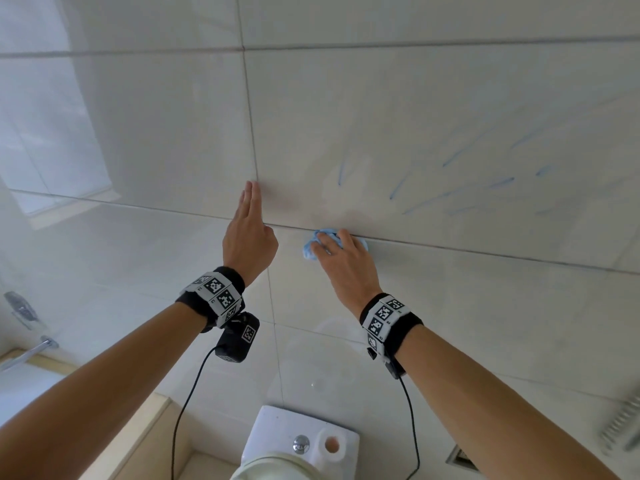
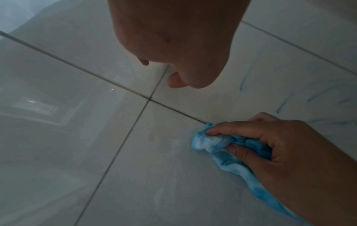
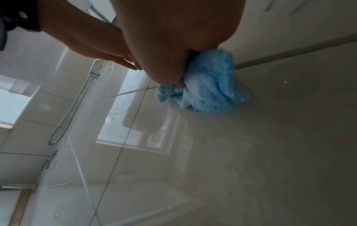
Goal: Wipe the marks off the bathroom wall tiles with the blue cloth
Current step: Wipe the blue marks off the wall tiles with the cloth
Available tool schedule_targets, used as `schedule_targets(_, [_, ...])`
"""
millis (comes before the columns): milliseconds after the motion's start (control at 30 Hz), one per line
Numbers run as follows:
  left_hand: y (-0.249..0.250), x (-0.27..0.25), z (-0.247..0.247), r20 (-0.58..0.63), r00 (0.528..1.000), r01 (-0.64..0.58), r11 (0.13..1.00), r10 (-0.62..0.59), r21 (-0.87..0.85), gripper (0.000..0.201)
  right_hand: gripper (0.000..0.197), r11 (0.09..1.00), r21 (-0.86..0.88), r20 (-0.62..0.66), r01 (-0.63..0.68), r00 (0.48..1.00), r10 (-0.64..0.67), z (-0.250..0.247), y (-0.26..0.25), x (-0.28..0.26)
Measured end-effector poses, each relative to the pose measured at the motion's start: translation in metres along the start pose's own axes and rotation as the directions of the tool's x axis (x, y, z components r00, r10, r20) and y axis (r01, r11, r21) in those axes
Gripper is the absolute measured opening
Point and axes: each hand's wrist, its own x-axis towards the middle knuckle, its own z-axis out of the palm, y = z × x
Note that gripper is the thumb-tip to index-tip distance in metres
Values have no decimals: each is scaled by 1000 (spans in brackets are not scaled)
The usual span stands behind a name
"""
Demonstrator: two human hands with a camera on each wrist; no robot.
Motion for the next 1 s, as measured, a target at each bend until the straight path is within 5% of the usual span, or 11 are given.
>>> schedule_targets(467, [114, -35, 52, 110, 989, 103, 994, -100, -24, 85, 66, 997, 57, -90, -48, 994, 53, -39, 122, -100])
schedule_targets(667, [140, -55, 68, 161, 958, 249, 967, -238, -52, 89, 55, 997, 52, -144, -56, 988, 63, -54, 168, -139])
schedule_targets(1000, [191, -78, 93, 179, 952, 261, 964, -247, -57, 86, 53, 985, 26, -138, -173, 975, 175, -86, 248, -211])
